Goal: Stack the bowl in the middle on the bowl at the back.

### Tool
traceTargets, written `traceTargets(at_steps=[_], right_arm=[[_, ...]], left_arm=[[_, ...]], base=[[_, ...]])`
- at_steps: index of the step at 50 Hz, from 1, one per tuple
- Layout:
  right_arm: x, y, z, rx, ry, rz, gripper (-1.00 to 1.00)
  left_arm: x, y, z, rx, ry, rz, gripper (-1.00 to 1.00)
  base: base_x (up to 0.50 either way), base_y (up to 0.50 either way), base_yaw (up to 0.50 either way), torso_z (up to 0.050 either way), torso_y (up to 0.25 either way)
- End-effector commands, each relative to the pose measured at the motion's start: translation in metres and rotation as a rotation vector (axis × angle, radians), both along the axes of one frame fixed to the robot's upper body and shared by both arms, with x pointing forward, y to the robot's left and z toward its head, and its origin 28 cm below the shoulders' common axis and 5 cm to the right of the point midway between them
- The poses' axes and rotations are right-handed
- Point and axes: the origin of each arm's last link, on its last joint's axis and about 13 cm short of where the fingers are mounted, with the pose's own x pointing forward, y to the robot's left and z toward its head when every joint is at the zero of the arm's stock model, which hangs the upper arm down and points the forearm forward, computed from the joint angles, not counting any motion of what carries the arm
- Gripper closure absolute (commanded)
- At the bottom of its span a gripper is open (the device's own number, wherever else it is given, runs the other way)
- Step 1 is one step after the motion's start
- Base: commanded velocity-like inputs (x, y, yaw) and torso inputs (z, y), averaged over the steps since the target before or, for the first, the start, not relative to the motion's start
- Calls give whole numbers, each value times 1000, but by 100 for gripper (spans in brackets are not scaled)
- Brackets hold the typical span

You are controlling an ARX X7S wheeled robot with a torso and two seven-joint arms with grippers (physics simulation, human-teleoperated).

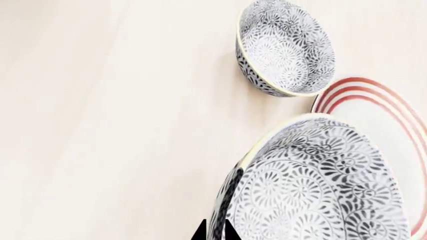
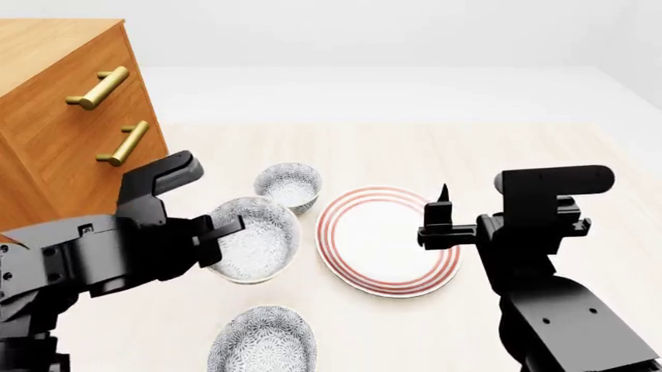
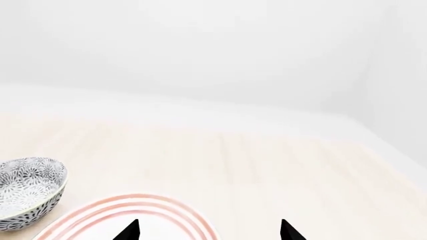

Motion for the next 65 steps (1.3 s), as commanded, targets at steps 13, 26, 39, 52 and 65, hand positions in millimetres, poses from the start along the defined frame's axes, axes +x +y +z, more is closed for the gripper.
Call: traceTargets(at_steps=[13,26,39,52,65], right_arm=[[-12,4,6,11,-37,2,-100],[-20,7,10,7,-58,-2,-100],[-27,9,12,-2,-66,-2,-100],[-28,8,10,2,-65,-3,-100],[-32,5,10,2,-64,-10,-100]], left_arm=[[-60,11,52,-30,-115,-55,100],[-93,10,51,-18,-94,-125,100],[-112,9,44,-28,-57,-170,100],[-122,6,40,-20,-31,-201,100],[-119,3,33,-9,-25,-209,100]], base=[[0,0,0,0,0],[0,0,0,0,0],[0,0,0,0,1],[0,0,0,0,0],[0,0,0,0,0]])
